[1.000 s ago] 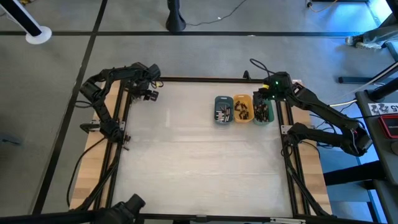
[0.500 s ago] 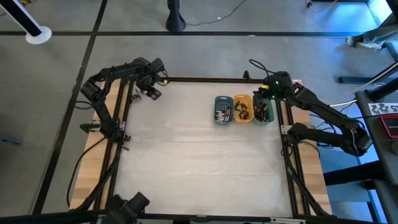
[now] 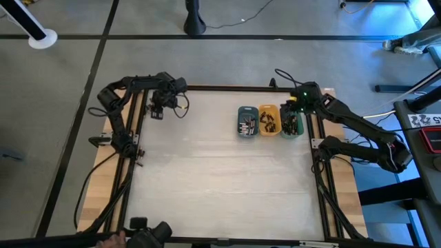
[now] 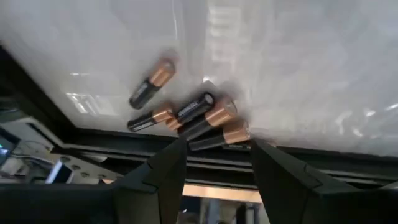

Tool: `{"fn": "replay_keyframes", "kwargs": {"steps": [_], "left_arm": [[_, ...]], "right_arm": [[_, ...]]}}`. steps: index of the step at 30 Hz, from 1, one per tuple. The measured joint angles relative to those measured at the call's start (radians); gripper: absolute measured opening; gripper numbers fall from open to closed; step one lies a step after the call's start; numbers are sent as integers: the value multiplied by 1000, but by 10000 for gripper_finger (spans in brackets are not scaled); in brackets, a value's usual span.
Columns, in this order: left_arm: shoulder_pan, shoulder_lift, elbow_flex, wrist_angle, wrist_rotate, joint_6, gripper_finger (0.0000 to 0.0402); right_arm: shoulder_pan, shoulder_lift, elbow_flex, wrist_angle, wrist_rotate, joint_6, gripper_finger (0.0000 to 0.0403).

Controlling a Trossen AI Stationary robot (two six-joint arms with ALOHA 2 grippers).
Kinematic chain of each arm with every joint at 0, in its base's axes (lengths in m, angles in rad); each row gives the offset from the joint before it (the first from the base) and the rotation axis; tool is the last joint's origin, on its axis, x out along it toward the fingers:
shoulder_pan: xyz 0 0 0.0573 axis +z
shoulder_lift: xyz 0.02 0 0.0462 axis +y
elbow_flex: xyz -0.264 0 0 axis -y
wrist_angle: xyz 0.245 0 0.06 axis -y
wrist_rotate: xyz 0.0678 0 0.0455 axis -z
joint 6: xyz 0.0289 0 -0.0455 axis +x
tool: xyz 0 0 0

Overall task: Sort batteries
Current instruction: Put the black battery into the yellow bin

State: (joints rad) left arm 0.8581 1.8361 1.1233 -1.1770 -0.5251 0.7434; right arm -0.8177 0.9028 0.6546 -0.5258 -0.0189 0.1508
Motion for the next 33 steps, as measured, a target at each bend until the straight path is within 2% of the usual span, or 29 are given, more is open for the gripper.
{"fn": "replay_keyframes", "kwargs": {"steps": [7, 26, 29, 33], "left_arm": [[1, 27, -37, 28, -50, 47, 170], [0, 22, -156, 217, -65, 133, 169], [-2, 22, -167, 220, -54, 149, 154], [-10, 22, -169, 229, -48, 150, 112]], "right_arm": [[0, 0, -7, 4, 0, 7, 182], [0, 0, -8, 9, -19, 28, 182], [0, 0, -8, 9, -27, 28, 182], [0, 0, -8, 8, -51, 38, 182]]}}
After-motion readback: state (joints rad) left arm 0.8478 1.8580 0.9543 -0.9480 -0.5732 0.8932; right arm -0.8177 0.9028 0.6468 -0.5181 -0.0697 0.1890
